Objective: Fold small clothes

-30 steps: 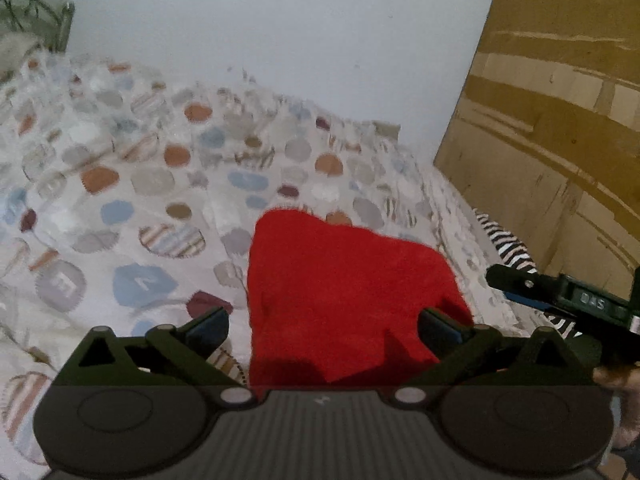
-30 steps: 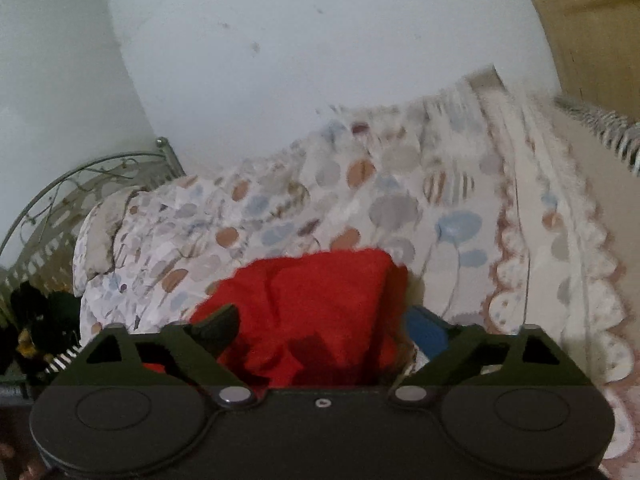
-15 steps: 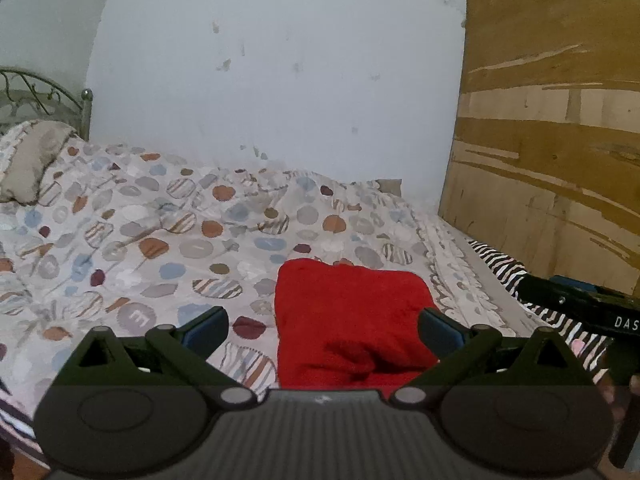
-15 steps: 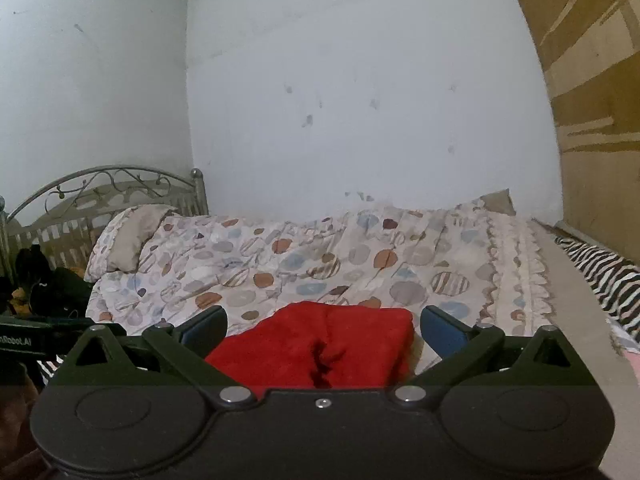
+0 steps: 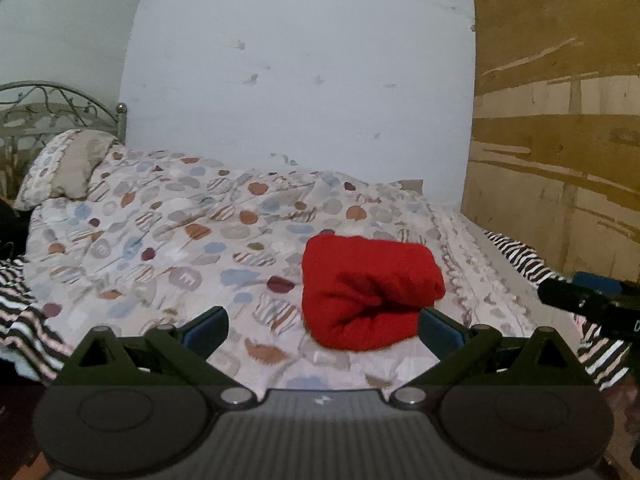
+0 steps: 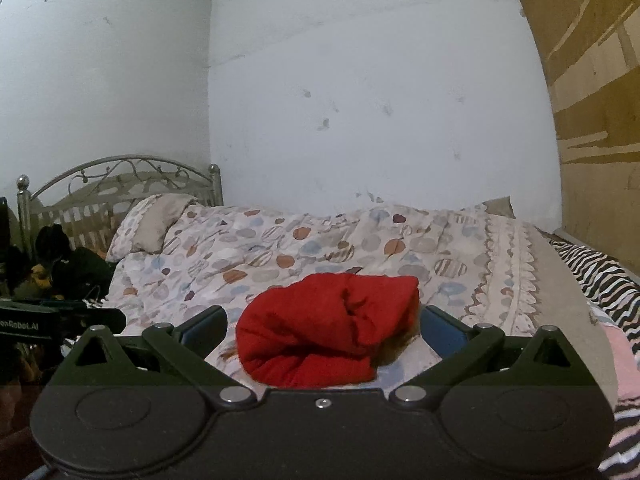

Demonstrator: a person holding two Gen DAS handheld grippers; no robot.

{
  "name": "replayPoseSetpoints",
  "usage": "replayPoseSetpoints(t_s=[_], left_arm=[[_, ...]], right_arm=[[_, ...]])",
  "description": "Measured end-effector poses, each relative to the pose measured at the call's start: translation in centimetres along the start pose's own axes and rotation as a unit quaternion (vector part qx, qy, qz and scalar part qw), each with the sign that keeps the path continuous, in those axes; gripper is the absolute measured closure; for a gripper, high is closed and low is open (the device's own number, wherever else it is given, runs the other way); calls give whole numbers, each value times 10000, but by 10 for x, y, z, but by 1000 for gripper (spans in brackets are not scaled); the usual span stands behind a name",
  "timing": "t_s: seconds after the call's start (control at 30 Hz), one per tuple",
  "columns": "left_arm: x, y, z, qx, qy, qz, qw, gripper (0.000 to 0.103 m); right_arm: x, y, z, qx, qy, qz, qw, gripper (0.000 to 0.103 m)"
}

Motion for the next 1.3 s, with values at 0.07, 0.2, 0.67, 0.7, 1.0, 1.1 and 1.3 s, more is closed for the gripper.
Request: replayPoseSetpoints(t_s=[0.07,0.2,0.67,0.7,1.0,1.1,1.3], left_arm=[[-9,0,11,66,17,-73,9999,1],[-24,2,24,247,24,-154,9996,1],[-36,4,33,356,146,-107,9992,0],[-36,4,33,359,154,-115,9992,0],[-37,3,33,368,160,-125,9991,1],[-39,2,34,356,163,-133,9991,0],[-39,1,33,327,184,-126,9992,0]], right_arm=[[-4,3,10,-11,13,33,10000,0],[-16,8,28,-47,8,181,9998,0],[-36,12,37,-54,256,52,9996,0],[-36,12,37,-57,257,69,9996,0],[-37,13,37,-72,235,23,9997,0],[-37,13,37,-65,241,24,9997,0],[-37,13,36,-54,275,-2,9996,0]])
Point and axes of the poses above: each gripper's, at about its wrist camera, not at the fingertips, and z roughly against the way its jaws point, y to its left, x to its top, the point moved 3 cm from there along -z, roughly the way its jaws point, and after that the axes turned 14 degrees about -y, right-handed, at the moved point
